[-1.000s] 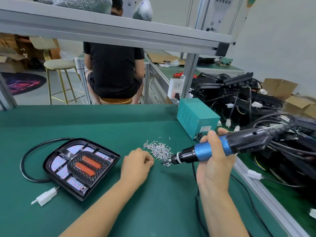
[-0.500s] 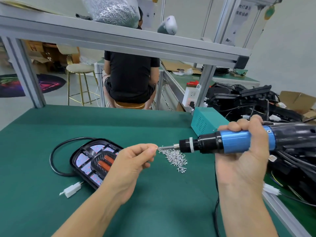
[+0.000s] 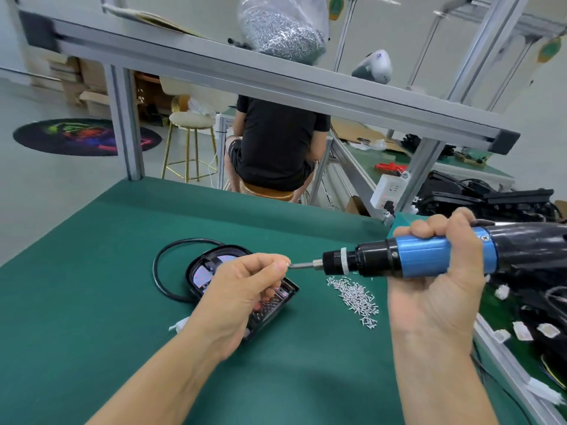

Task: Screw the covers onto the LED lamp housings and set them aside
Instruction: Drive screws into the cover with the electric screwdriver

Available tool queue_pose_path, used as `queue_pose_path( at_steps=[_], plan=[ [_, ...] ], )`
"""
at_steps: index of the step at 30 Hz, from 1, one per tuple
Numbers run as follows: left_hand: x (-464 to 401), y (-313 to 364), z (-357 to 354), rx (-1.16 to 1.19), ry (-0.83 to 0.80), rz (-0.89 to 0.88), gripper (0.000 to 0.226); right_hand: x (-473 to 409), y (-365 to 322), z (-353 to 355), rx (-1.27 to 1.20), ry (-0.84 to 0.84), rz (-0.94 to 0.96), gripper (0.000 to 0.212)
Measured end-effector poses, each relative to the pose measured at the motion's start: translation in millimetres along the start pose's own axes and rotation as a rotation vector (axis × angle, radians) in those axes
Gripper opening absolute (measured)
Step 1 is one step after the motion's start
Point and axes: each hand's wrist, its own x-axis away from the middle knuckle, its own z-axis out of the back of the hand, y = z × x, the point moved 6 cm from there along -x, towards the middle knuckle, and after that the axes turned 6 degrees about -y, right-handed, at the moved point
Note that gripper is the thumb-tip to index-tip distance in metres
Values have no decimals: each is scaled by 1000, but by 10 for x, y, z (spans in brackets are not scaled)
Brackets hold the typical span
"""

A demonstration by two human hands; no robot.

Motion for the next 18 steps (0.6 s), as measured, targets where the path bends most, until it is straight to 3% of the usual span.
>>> queue_pose_path(
  at_steps=[9,11,14,18],
  plan=[
    [50,114,754,-231,69,-26,9,91,698,-244,16,-45,-118,30],
    [16,125,994,-384,155,-55,14,115,859,-259,51,-48,-131,26],
    [-30,166,1267,-790,291,-101,13,147,1068,-266,149,-53,-131,22],
    [-122,115,1331,-1079,263,-124,9,198,1305,-274,281,-94,-128,24]
  ],
)
